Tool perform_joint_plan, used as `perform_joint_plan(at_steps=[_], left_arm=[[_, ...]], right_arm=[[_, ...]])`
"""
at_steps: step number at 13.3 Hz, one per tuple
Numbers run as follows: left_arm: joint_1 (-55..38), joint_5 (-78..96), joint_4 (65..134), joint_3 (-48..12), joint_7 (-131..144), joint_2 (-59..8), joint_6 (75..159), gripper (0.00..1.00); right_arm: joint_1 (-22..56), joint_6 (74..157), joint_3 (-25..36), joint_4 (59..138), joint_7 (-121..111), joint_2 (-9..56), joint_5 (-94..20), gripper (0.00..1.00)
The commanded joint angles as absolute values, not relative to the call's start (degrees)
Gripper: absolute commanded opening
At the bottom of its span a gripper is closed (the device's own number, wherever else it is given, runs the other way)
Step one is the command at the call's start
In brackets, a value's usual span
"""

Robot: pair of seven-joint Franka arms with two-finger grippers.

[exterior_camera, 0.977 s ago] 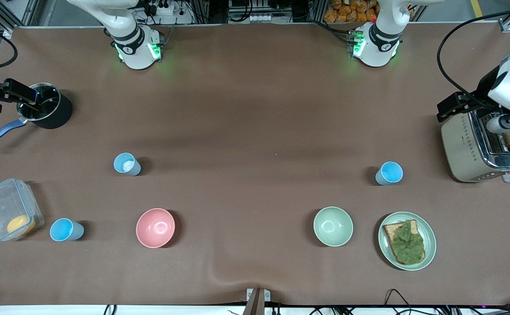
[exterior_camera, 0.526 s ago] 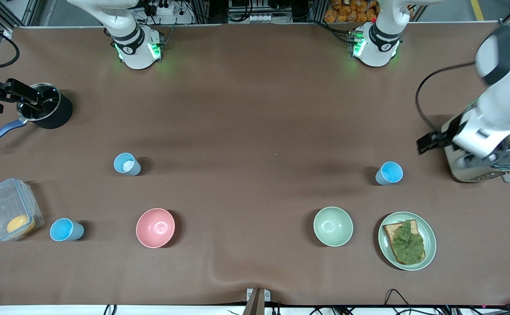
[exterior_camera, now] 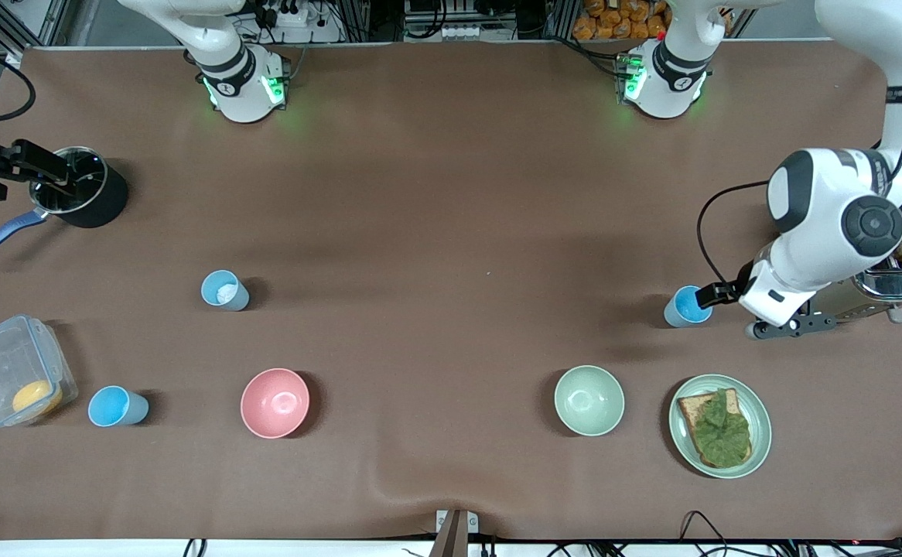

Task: Stack blue cups with both arms
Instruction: 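Reach the left gripper down to the blue cup beside the toaster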

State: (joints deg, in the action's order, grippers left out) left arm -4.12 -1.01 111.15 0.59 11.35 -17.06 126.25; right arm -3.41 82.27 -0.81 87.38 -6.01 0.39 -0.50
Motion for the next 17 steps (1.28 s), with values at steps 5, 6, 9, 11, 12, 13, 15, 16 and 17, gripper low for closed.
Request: perform_joint_plan(at_steps=[5,6,9,11,12,13,15,16,17], left_arm=[[-2.7,-2.1,112.1,0.2,10.7,-20.9,129.2,0.97],[-2.6,-2.1,112.6,0.2,10.7,-20.9,129.2,0.97],[-2.3,-2.0,113.5,0.0,10.7,-21.1,129.6,0.96],[-2.3,-2.0,114.1,-0.1,10.7,-21.2,129.7,0.93],[-2.3,-2.0,114.3,-0.1,10.7,-21.4,130.2,0.93],[-2.3,-2.0,114.4,-0.1,10.7,-21.5,130.4,0.91],[-2.3,-2.0,114.4,-0.1,10.7,-22.4,131.0,0.88],[-2.3,-2.1,114.7,-0.1,10.7,-22.8,131.7,0.86],[-2.3,-2.1,114.7,-0.1,10.7,-23.2,131.7,0.85]], right_arm=[[-3.3,81.7,-1.0,87.1,-5.8,0.2,0.1,1.0],[-3.3,81.7,-1.0,87.1,-5.8,0.2,0.1,1.0],[-2.8,81.7,-1.1,86.9,-5.8,0.2,0.1,1.0],[-2.6,81.8,-1.1,86.9,-5.8,0.1,0.1,1.0],[-2.6,81.7,-1.1,86.8,-5.8,0.1,0.1,1.0],[-2.6,81.7,-1.1,86.8,-5.8,0.1,0.1,1.0],[-2.6,81.7,-1.1,86.8,-5.8,0.1,0.1,1.0],[-2.6,81.7,-1.1,86.8,-5.8,0.1,0.1,1.0],[-2.6,81.7,-1.1,86.8,-5.8,0.1,0.1,1.0]])
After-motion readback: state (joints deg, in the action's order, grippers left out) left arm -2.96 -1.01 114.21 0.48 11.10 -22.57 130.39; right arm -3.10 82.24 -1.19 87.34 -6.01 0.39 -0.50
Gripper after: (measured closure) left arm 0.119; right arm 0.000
